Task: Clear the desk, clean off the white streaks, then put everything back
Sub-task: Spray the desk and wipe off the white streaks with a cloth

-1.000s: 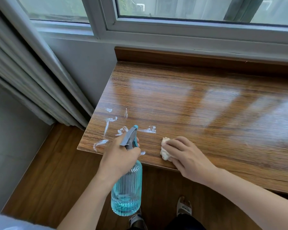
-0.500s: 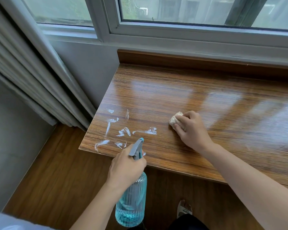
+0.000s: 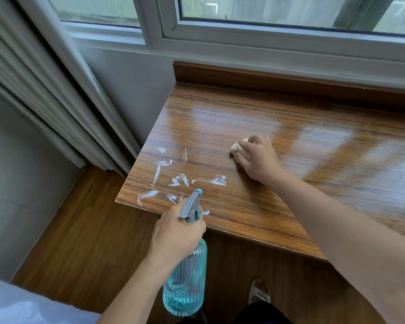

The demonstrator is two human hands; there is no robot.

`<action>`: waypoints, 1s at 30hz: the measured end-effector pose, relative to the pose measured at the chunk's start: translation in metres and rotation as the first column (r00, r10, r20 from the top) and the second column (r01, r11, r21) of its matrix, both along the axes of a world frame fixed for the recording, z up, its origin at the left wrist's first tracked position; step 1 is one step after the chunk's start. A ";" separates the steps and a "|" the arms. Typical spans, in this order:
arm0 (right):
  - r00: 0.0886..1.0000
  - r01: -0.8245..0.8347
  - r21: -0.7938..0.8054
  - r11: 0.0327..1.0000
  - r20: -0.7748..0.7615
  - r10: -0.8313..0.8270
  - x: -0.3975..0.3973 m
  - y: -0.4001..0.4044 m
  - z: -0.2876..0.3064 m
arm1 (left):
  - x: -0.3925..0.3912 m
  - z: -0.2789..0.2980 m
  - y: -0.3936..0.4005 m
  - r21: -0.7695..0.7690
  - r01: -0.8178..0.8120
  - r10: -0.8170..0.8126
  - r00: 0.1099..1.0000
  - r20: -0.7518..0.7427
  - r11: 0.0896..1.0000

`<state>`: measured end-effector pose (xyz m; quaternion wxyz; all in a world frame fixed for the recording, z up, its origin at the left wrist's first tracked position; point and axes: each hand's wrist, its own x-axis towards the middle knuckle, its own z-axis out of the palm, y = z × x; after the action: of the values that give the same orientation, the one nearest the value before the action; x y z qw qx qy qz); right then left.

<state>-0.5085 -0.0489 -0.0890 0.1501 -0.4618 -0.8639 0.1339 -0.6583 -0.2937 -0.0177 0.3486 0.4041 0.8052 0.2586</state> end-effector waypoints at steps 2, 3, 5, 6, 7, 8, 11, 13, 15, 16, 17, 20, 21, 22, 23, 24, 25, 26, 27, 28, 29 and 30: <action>1.000 0.020 0.012 1.000 0.010 -0.021 -0.014 -0.009 -0.003 | -0.003 -0.001 0.000 0.004 -0.012 0.012 1.000 0.002 1.000; 1.000 -0.024 0.020 1.000 0.002 0.024 -0.015 -0.019 -0.005 | -0.006 -0.002 0.000 0.006 -0.017 0.017 1.000 0.007 1.000; 0.976 -0.209 0.032 0.977 -0.049 0.210 -0.009 -0.052 -0.007 | -0.011 -0.001 0.001 0.018 -0.028 0.027 0.999 0.028 0.999; 0.945 -0.319 0.033 0.947 -0.065 0.321 -0.003 -0.069 -0.007 | -0.013 0.000 0.002 0.029 -0.030 0.029 0.999 0.035 0.999; 0.904 -0.424 0.021 0.905 -0.056 0.425 0.005 -0.083 -0.005 | -0.015 0.001 0.002 0.043 -0.030 0.029 0.999 0.036 0.999; 0.863 -0.504 0.005 0.864 -0.023 0.504 0.012 -0.090 -0.004 | -0.017 0.003 0.003 0.057 -0.030 0.028 0.999 0.033 0.998; 0.832 -0.554 0.034 0.832 0.051 0.552 0.017 -0.070 -0.002 | -0.022 0.007 0.005 0.096 -0.026 0.022 0.999 0.038 0.995; 0.929 -0.367 0.077 0.927 -0.012 0.369 0.005 -0.040 -0.005 | -0.025 0.009 0.006 0.104 -0.025 0.020 0.999 0.048 0.994; 0.995 -0.092 0.052 0.994 -0.042 0.094 -0.013 -0.017 -0.010 | -0.026 0.011 0.007 0.113 -0.028 0.023 0.998 0.052 0.993; 0.999 0.003 0.044 0.999 -0.047 -0.001 -0.022 -0.017 -0.011 | -0.027 0.012 0.008 0.121 -0.032 0.025 0.998 0.058 0.992; 0.998 0.036 0.050 0.998 -0.052 -0.034 -0.029 -0.025 -0.012 | -0.027 0.013 0.009 0.129 -0.035 0.027 0.998 0.064 0.991; 0.965 -0.242 0.064 0.968 -0.084 0.247 -0.027 -0.076 -0.010 | -0.029 0.015 0.011 0.140 -0.039 0.029 0.997 0.071 0.989; 0.918 -0.387 0.048 0.921 -0.078 0.390 -0.019 -0.094 -0.007 | -0.030 0.015 0.011 0.138 -0.041 0.031 0.997 0.073 0.990; 0.866 -0.496 0.034 0.867 -0.050 0.497 -0.012 -0.105 -0.006 | -0.032 0.014 0.011 0.137 -0.042 0.032 0.997 0.076 0.990; 0.829 -0.558 0.036 0.829 -0.015 0.559 -0.005 -0.105 -0.005 | -0.034 0.014 0.011 0.137 -0.041 0.030 0.997 0.077 0.990; 0.818 -0.575 0.050 0.817 0.014 0.575 -0.003 -0.096 -0.005 | -0.035 0.015 0.010 0.135 -0.037 0.027 0.997 0.073 0.990; 0.836 -0.549 0.064 0.833 0.027 0.549 -0.005 -0.084 -0.005 | -0.037 0.015 0.009 0.131 -0.032 0.024 0.998 0.066 0.991; 0.875 -0.483 0.086 0.871 0.018 0.483 -0.010 -0.071 -0.007 | -0.039 0.015 0.009 0.127 -0.026 0.019 0.998 0.058 0.992; 0.921 -0.388 0.104 0.916 0.000 0.390 -0.018 -0.055 -0.010 | -0.040 0.015 0.008 0.125 -0.021 0.015 0.999 0.052 0.992; 0.958 -0.283 0.111 0.953 -0.014 0.286 -0.028 -0.040 -0.012 | -0.042 0.015 0.007 0.122 -0.022 0.016 0.999 0.051 0.992; 0.985 -0.170 0.103 0.980 -0.015 0.172 -0.040 -0.029 -0.012 | -0.043 0.014 0.006 0.118 -0.026 0.020 0.998 0.053 0.993; 0.998 -0.068 0.088 0.994 -0.010 0.069 -0.052 -0.023 -0.013 | -0.044 0.013 0.005 0.112 -0.034 0.028 0.998 0.056 0.993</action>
<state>-0.5602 -0.0723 -0.1022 0.1710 -0.4239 -0.8833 0.1042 -0.7021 -0.2884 -0.0044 0.3428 0.4035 0.7857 0.3199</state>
